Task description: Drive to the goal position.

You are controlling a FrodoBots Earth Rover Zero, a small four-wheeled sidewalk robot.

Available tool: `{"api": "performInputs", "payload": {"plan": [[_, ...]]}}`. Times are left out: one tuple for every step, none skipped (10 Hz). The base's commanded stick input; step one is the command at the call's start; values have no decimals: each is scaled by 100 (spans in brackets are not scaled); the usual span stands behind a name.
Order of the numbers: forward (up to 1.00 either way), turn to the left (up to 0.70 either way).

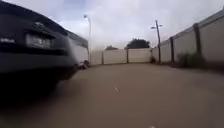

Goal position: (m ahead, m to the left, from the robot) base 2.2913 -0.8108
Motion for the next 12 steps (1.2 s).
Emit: {"api": "performInputs", "payload": {"plan": [[50, 0], [50, 0], [50, 0], [50, 0], [50, 0], [50, -27], [50, -46], [50, -30], [50, -14], [50, 0], [50, 0], [50, 0]]}}
